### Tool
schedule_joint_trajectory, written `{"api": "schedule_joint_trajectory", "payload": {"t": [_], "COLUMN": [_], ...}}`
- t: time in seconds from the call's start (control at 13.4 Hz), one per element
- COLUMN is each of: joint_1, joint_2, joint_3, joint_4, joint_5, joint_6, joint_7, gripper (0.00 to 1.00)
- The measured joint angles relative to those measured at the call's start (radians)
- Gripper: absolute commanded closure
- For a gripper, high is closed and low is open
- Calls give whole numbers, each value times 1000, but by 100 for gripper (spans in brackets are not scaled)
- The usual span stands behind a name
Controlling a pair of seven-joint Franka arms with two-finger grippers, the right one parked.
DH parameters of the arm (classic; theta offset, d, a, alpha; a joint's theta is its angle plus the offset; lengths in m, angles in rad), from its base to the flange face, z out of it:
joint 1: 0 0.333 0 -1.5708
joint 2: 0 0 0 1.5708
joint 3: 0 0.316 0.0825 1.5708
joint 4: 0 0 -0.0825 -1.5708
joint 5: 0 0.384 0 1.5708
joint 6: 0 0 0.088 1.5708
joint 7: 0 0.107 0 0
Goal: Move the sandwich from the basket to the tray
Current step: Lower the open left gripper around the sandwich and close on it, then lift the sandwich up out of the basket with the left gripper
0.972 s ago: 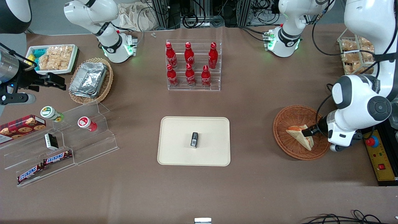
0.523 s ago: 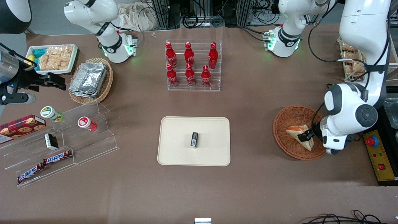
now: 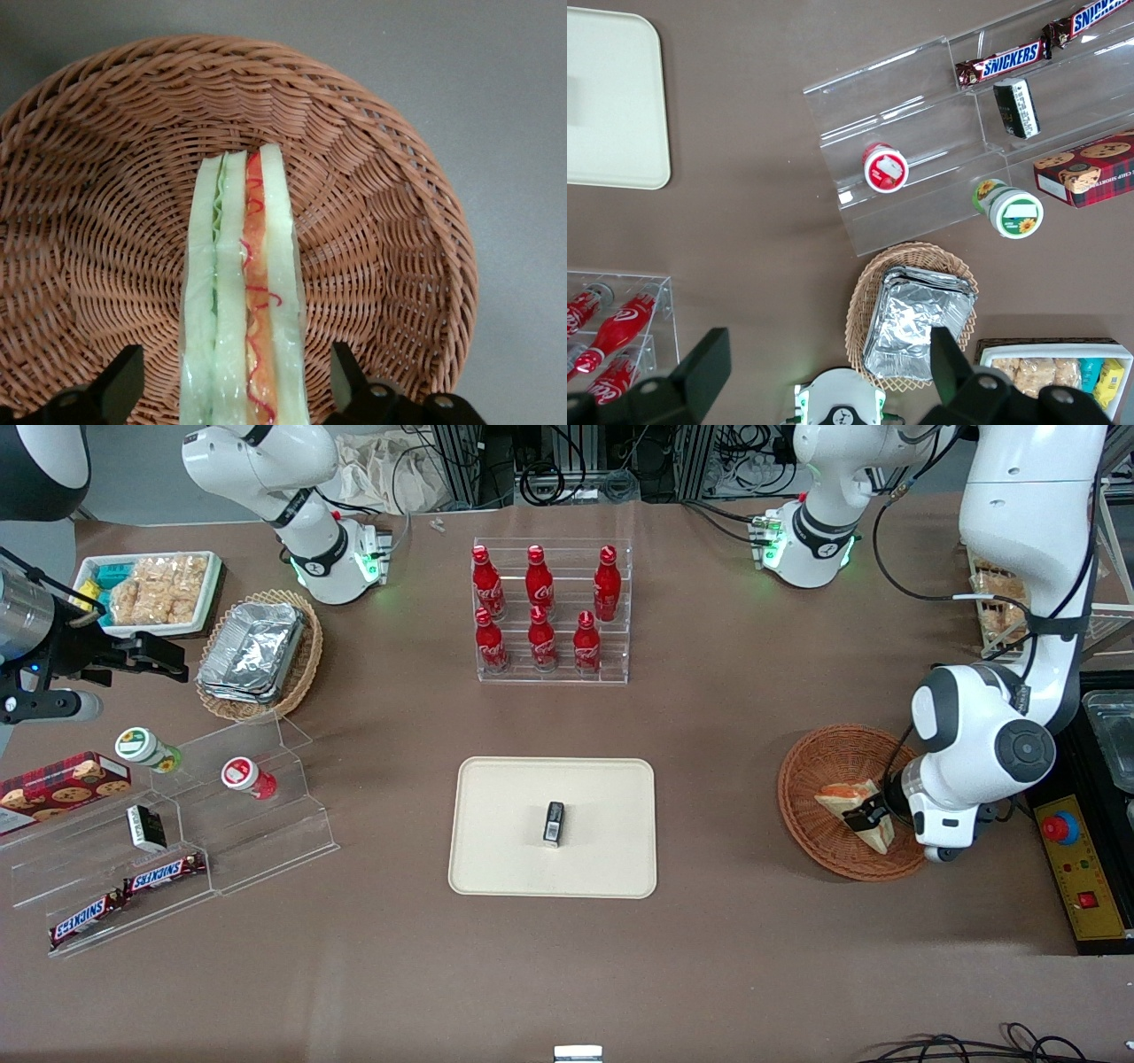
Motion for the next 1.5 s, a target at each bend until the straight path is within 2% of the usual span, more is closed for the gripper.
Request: {"api": "schedule_joint_trajectory", "payload": {"t": [0.22, 0.37, 0.67, 0.9, 1.05, 1.27, 1.5], "joint_1": [0, -1, -2, -5, -7, -12, -14], "joint_2": [-3, -21, -103, -166, -188, -189, -189], "joint_3": [0, -1, -4, -15, -39, -67, -116], "joint_4": [0, 3, 50, 156, 277, 428, 461], "joint_5": [0, 0, 0, 0, 0, 0, 0], "joint_6": [1, -10, -148, -320, -480, -671, -730], "joint_7": [-1, -1, -1, -1, 4, 105, 291], "gripper": [100, 100, 100, 100, 100, 100, 100]}}
